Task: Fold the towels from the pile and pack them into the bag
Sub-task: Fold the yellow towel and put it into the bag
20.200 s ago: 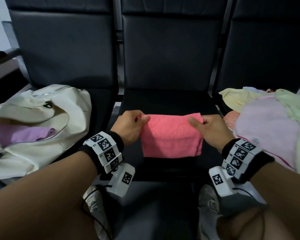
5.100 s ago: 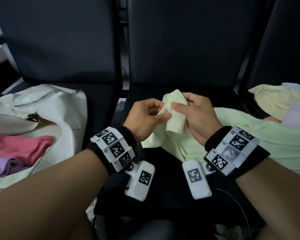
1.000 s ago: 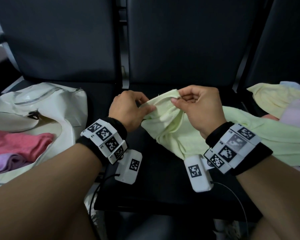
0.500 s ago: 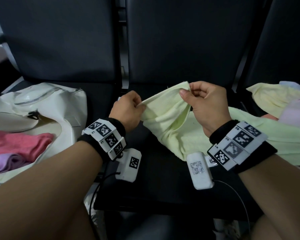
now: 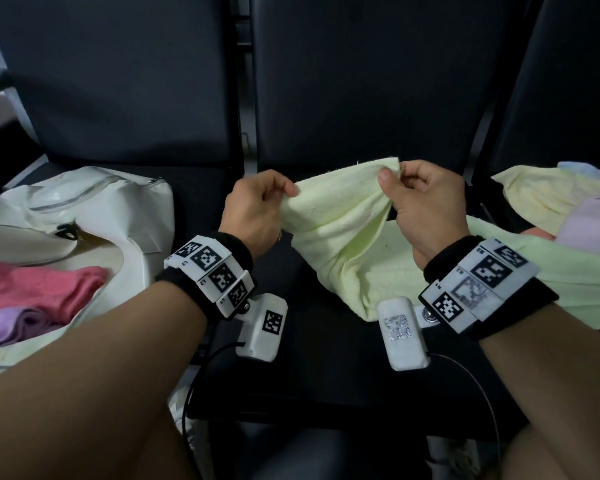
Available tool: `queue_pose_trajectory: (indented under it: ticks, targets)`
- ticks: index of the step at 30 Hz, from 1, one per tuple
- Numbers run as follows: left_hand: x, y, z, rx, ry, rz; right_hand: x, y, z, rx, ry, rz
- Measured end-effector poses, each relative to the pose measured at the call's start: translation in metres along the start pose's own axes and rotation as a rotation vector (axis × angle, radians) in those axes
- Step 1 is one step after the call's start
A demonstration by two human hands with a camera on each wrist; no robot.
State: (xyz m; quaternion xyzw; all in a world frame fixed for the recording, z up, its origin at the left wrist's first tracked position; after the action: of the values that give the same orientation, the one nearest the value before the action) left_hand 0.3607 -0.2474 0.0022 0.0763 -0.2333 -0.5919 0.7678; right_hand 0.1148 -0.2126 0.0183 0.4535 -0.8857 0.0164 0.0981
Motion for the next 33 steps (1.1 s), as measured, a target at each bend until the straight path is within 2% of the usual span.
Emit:
queue_pose_trajectory:
  ticks: [5, 9, 13, 26, 29, 33]
  targets:
    - [0.0, -0.003, -0.001, -0.072, 0.042, -0.029, 0.002, 0.002, 0.002, 0.001, 0.004, 0.016]
    - [-0.002, -0.008, -0.005, 0.004, 0.017, -0.079, 0.004, 0.004, 0.003, -0.022, 0.008, 0.027]
    - [-0.001, -0.006, -0.004, 0.091, -0.018, -0.062, 0.005, 0.005, 0.004, -0.043, 0.005, 0.045]
    - [0.001, -0.005, -0.009, 0.034, -0.026, -0.061, 0.009, 0.008, 0.01, -0.103, -0.028, 0.044]
    - [0.001, -0.002, -0.003, -0.017, -0.043, -0.039, 0.008, 0.007, 0.009, -0.108, -0.019, 0.042]
    - [0.005, 0.009, 0.001, -0.082, -0.036, 0.066, 0.005, 0.006, 0.003, -0.112, 0.008, 0.036]
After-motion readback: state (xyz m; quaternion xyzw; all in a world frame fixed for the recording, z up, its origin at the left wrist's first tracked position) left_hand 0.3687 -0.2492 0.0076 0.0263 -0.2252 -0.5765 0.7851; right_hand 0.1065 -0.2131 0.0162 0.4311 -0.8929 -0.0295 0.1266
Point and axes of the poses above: each hand's wrist, its own x-axis towards the middle knuckle, its own y-axis out of the back of the hand, z = x × y, the point moved 9 cm from there along x, towards the middle knuckle, and after that the axes turned 11 degrees about z, right-handed, at the moved point
